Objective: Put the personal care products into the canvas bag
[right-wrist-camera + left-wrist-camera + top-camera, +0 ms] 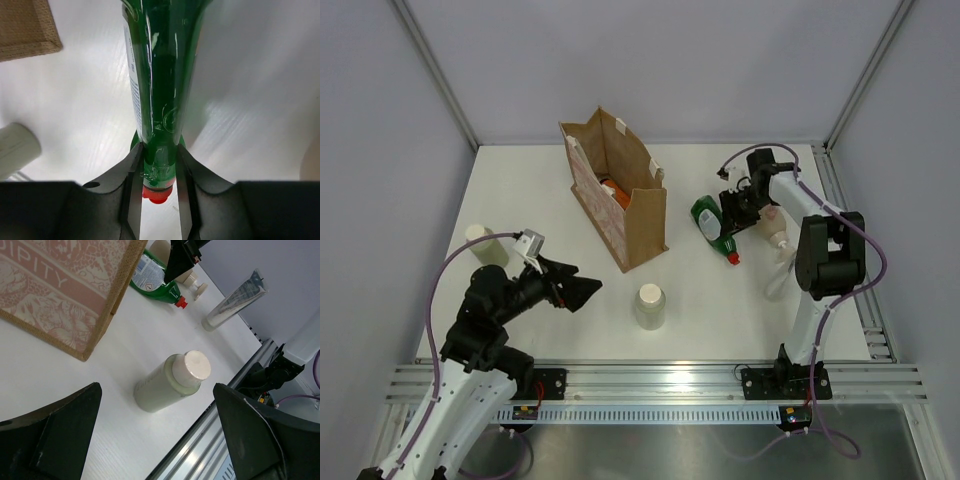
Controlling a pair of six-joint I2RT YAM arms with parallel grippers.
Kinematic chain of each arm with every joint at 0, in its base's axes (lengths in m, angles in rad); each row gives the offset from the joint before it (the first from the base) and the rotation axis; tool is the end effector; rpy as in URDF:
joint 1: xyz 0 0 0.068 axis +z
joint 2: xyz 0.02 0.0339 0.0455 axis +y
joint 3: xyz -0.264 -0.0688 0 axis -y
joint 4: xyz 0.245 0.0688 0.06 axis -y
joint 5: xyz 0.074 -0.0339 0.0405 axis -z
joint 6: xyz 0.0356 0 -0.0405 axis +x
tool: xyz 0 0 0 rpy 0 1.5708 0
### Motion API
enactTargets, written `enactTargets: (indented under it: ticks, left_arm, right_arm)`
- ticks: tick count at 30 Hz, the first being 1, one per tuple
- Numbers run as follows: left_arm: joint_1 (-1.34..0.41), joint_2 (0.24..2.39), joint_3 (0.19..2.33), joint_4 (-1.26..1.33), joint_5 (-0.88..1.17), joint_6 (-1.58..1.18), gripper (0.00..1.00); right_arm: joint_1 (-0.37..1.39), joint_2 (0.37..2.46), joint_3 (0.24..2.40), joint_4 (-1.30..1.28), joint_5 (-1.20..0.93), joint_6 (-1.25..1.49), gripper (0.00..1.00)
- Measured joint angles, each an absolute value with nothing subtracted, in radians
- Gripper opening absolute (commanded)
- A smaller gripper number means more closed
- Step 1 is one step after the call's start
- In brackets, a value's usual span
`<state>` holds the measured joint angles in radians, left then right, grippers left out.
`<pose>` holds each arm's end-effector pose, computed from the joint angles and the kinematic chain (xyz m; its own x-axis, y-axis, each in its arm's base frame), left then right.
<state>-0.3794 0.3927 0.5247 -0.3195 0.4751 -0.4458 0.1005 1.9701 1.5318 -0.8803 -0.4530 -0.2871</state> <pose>0.1007 -0.0577 0.2866 -0.4782 -0.2221 -0.8497 0.5992 0.6249 -0.5006 0.3928 0.0553 0.2044 -0.8677 -0.3434 -0.3593 -0.4636 0.8200 0.3358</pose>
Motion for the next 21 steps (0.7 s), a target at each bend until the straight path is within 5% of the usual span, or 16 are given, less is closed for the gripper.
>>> enactTargets:
  ticks: [6, 13, 21]
  left_arm:
    - [-0.379, 0.377, 0.525, -0.377, 0.449, -0.445, 0.99]
    - [-0.379, 0.332, 0.527, -0.419, 0.430, -0.435, 0.99]
    - [-0.379, 0.327, 0.531, -0.446, 0.418, -0.410, 0.99]
  right_arm:
    - [0.262, 1.855, 1.430, -0.797, -0.224, -0.325, 0.00]
    - [0.334, 1.853, 1.420, -0.772, -0.129, -0.347, 0.13]
    - [0.355, 1.886, 1.429, -0.756, -0.063, -0.357, 0.42]
